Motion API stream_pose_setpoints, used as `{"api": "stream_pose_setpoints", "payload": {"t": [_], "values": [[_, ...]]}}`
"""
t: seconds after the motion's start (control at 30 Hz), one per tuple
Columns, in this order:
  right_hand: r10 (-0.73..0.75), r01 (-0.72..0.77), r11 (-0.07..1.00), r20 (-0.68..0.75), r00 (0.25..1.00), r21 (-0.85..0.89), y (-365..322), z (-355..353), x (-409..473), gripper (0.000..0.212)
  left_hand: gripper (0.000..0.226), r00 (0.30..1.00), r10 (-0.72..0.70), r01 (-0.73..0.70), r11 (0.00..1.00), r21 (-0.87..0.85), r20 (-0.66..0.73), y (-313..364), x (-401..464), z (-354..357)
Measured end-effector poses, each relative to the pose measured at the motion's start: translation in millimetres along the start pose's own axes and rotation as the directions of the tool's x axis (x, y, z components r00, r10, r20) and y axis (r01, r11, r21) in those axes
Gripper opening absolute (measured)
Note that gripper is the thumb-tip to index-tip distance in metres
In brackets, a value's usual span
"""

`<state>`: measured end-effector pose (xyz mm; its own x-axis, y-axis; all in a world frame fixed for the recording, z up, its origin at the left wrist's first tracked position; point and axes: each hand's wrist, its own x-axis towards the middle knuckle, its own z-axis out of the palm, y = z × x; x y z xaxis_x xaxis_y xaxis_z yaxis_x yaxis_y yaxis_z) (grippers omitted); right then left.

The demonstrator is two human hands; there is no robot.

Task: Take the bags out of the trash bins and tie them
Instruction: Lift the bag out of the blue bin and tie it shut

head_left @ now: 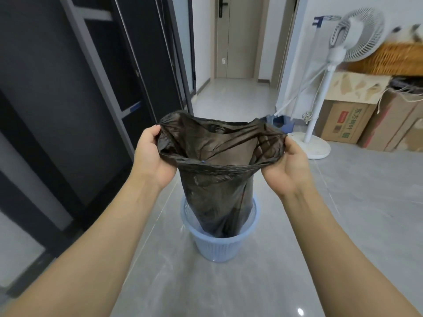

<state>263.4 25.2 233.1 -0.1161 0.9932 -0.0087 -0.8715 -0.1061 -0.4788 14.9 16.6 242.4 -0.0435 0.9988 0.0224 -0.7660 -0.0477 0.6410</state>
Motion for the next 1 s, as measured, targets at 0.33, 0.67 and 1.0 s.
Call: {"api": "stream_pose_setpoints", "payload": {"t": [0.33,0.67,1.0], "values": [[-0.172,0.174,0.985,0.091,0.981,-0.014,-54,61,-44,0.047,0.044,0.987,-0.089,0.095,0.995,-0.038,0.137,-1,-36,98],[-0.273,0.257,0.942,-0.046,0.961,-0.217,-117,22,-97,0.049,0.047,0.943,-0.29,0.284,0.957,0.057,0.165,-67,-56,160],[-0.391,-0.028,0.786,-0.531,0.752,-0.617,-131,-76,-97,0.035,0.024,0.985,-0.161,0.095,0.797,0.596,0.058,-169,-59,117]]}}
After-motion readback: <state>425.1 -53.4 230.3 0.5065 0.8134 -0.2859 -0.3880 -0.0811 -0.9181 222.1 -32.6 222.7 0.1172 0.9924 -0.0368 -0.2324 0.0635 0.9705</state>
